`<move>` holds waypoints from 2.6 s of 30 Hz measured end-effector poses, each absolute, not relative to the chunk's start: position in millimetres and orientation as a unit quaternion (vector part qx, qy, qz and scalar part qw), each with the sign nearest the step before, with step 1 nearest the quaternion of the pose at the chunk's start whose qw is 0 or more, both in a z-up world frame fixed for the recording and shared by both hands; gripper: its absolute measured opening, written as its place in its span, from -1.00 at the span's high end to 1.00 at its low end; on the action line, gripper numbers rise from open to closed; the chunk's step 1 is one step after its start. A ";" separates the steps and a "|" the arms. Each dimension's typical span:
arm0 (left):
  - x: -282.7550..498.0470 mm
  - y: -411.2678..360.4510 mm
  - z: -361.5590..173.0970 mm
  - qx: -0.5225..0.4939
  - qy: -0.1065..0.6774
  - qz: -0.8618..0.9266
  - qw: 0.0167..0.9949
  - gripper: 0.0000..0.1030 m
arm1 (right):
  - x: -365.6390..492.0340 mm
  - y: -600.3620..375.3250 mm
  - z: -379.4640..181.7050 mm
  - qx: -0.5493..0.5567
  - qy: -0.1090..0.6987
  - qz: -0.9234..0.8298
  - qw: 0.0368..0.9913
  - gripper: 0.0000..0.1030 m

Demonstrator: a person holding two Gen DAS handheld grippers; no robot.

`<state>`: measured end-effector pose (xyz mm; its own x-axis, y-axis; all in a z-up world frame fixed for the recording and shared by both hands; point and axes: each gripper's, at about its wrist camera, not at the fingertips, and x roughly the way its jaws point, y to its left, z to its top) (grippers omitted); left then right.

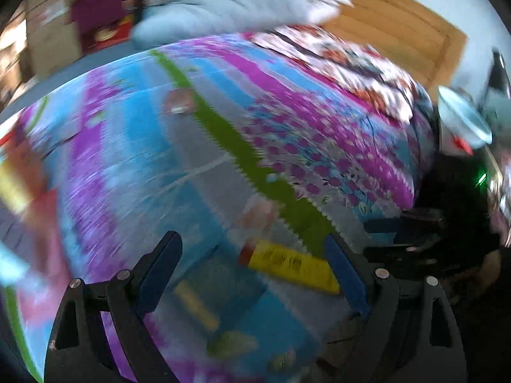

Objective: Organize snacks
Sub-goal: 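Move both tools back over the snacks on the bedspread, then grasp a small clear orange-filled packet with the left gripper while the right grasps a red-printed packet, then carry both packets toward the clear basin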

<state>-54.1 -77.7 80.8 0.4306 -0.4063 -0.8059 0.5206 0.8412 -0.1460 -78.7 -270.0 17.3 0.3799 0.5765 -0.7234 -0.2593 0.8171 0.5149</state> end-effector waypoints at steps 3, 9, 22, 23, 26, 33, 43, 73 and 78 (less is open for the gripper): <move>-32.5 -101.5 53.7 0.077 0.480 -0.293 0.823 -0.65 | -76.6 -285.6 11.9 0.201 0.496 0.256 0.805 -0.32; -9.7 -115.4 19.5 0.081 0.506 -0.283 0.811 -0.28 | -68.4 -292.6 5.5 0.226 0.505 0.262 0.791 -0.32; -24.6 -93.7 57.2 0.073 0.459 -0.253 0.849 0.33 | -68.9 -284.6 5.6 0.203 0.502 0.266 0.798 -0.29; -26.6 -90.1 64.5 0.072 0.450 -0.248 0.855 0.33 | -69.3 -283.4 6.7 0.200 0.500 0.266 0.799 -0.29; -32.7 -75.1 86.2 0.061 0.425 -0.232 0.873 0.33 | -69.5 -281.1 10.1 0.190 0.495 0.261 0.807 -0.29; -45.3 -32.5 113.7 0.012 0.402 -0.193 0.895 0.33 | -10.4 -263.5 26.6 0.152 0.478 0.267 0.823 -0.31; -38.4 16.1 111.3 -0.049 0.399 -0.146 0.904 0.33 | 185.0 -201.3 9.9 0.146 0.491 0.227 0.828 -0.32; -48.2 54.1 145.3 -0.077 0.355 -0.122 0.924 0.33 | 140.5 -133.9 123.6 0.053 0.325 0.300 0.895 -0.11; -64.0 64.0 175.1 -0.071 0.325 -0.105 0.937 0.33 | 95.6 -114.8 174.6 0.031 0.267 0.340 0.901 -0.11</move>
